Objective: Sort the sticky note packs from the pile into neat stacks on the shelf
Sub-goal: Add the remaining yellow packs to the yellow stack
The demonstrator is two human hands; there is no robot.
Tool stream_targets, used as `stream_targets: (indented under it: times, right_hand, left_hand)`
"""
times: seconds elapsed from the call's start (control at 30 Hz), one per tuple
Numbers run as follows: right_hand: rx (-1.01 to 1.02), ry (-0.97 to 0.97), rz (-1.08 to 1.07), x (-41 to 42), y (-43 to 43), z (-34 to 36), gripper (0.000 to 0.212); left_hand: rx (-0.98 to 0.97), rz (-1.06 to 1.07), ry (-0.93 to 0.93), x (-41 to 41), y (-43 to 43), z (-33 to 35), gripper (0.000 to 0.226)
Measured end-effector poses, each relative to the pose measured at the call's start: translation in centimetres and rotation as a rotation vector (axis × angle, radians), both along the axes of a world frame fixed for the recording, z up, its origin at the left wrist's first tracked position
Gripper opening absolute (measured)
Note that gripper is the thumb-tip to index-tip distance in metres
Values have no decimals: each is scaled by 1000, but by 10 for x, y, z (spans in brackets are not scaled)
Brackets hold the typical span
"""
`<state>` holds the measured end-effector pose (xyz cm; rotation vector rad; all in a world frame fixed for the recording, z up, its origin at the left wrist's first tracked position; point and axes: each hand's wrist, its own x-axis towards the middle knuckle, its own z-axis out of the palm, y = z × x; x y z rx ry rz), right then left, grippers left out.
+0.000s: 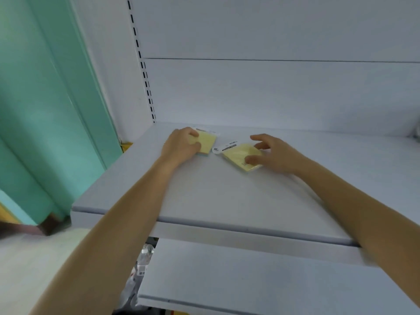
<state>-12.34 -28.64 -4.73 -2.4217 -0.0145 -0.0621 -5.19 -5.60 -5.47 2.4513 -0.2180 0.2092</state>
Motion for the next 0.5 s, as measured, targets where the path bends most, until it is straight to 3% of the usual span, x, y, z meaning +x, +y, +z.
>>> stream_targets:
  times: [0.23, 0.37, 0.5]
  right_hand:
    - [325, -52, -2, -1, -6, 9, 39]
    - [560, 65, -19, -6, -15, 11, 39]
    - [591, -49, -119, -8, -23, 11, 48]
  left_hand:
    - [-423, 24, 63, -2, 3, 8, 45]
    - [-511, 1, 39, -6, -3, 7, 47]
    - [-542, -95, 26, -9, -9, 7, 51]
